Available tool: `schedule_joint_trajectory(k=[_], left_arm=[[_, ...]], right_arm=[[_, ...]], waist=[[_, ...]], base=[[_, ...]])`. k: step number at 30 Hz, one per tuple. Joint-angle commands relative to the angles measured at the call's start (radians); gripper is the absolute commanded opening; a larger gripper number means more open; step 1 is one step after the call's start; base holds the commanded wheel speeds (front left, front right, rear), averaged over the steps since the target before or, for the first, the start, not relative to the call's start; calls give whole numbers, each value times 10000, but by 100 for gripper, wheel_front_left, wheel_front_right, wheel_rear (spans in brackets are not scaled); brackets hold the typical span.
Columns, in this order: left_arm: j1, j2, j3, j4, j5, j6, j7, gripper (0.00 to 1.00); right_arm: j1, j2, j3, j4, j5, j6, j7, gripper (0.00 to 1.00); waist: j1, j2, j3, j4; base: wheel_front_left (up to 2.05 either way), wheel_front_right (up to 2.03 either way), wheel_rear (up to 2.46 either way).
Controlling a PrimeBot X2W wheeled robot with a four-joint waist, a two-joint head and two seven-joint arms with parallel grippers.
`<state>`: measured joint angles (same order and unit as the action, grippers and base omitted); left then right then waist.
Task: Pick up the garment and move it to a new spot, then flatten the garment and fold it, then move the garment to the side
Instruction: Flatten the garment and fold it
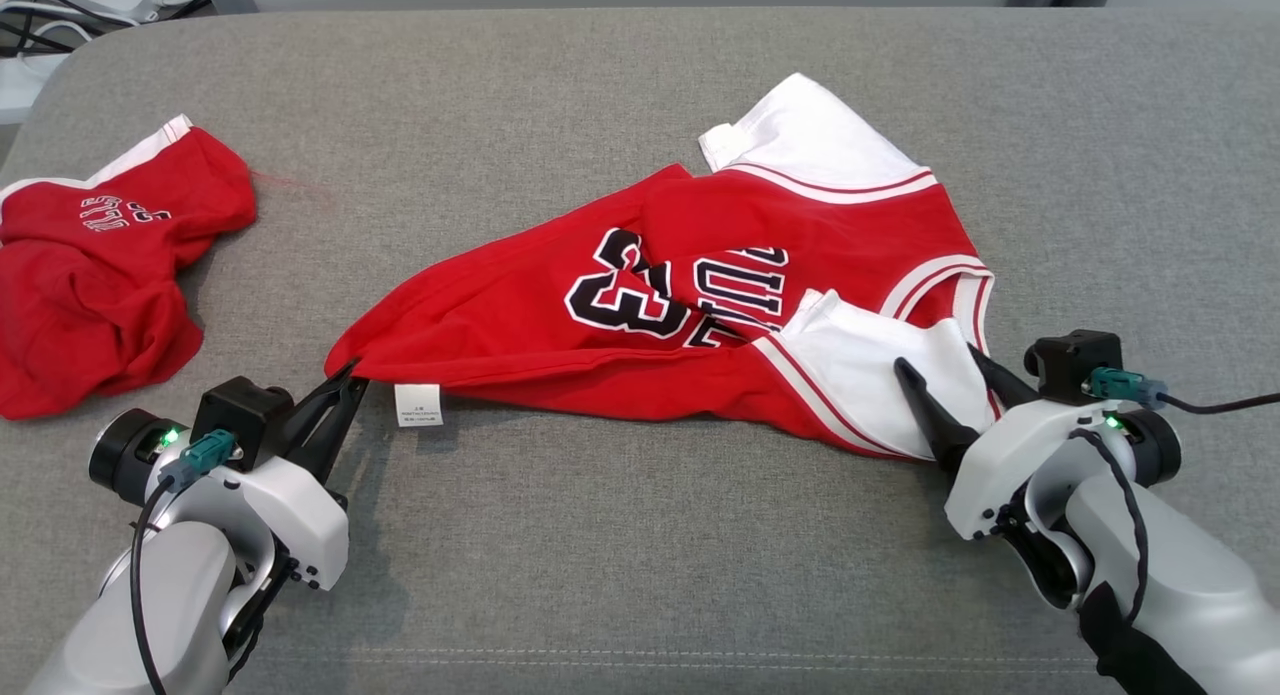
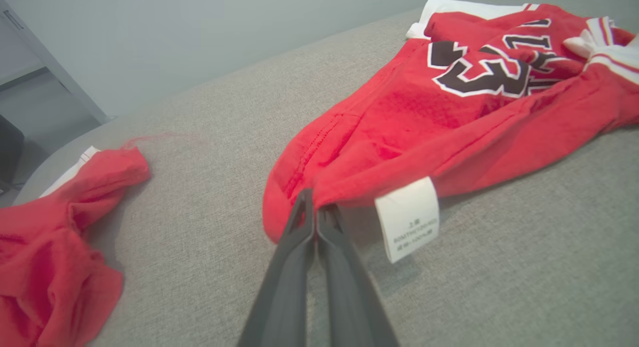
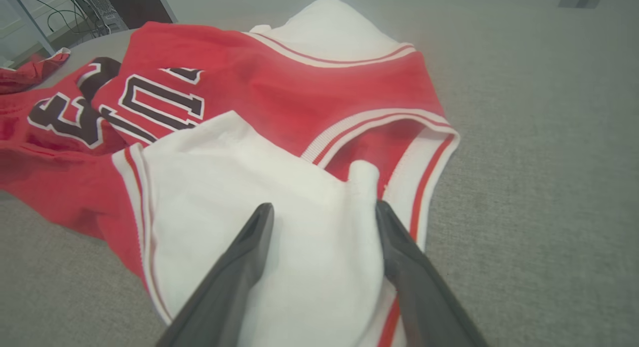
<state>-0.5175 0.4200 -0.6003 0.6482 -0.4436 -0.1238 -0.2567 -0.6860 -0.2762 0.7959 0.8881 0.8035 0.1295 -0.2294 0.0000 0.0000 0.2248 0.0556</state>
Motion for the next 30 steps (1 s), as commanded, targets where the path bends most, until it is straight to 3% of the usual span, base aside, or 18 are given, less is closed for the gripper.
schedule_joint_trajectory(k=[1, 5, 6, 8, 9, 13, 17, 19, 21, 23, 26, 30], left_arm=[[-143, 349, 348, -130, -115, -69, -51, 0], [-194, 333, 323, -118, -102, -69, -51, 0], [-210, 329, 322, -121, -98, -69, -51, 0], [-233, 326, 334, -131, -93, -69, -51, 0], [-237, 327, 342, -135, -92, -69, -51, 0], [-211, 342, 382, -131, -95, -69, -51, 0], [-174, 351, 414, -123, -107, -69, -51, 0], [-173, 348, 424, -131, -99, -69, -51, 0], [-178, 336, 425, -133, -94, -69, -51, 0], [-189, 331, 419, -133, -88, -69, -51, 0], [-202, 330, 410, -132, -91, -69, -51, 0], [-308, 401, 381, -145, -157, -69, -51, 0]], right_arm=[[226, 4, 94, -81, 44, 12, -115, 100], [98, 109, 131, 55, 98, 12, -130, 100], [56, 126, 133, 71, 113, 12, -139, 95], [-28, 139, 100, 58, 129, 12, -181, 70], [-52, 139, 83, 60, 134, 12, -199, 69], [-123, 115, 13, 67, 72, 12, -261, 88], [-139, 101, -164, 62, 14, 12, -300, 91], [-124, 117, -223, 52, -15, 12, -309, 79], [-106, 142, -261, 37, -26, 12, -314, 50], [-116, 163, -303, -11, -55, 12, -317, 41], [-136, 182, -374, -115, -123, 12, -320, 0], [-296, 119, -557, -423, -231, 12, -321, 0]], waist=[[0, 0, 20, 14], [0, 0, 78, 67], [0, 0, 97, 79], [0, 0, 122, 101], [0, 0, 130, 109], [0, 0, 132, 112], [0, 0, 129, 85], [0, 0, 133, 67], [0, 0, 135, 51], [0, 0, 138, 36], [0, 0, 134, 20], [0, 0, 78, 17]], base=[[0, 0, 0], [0, 0, 0], [0, 0, 0], [0, 0, 0], [0, 0, 0], [0, 0, 0], [0, 0, 0], [0, 0, 0], [0, 0, 0], [0, 0, 0], [0, 0, 0], [0, 0, 0]])
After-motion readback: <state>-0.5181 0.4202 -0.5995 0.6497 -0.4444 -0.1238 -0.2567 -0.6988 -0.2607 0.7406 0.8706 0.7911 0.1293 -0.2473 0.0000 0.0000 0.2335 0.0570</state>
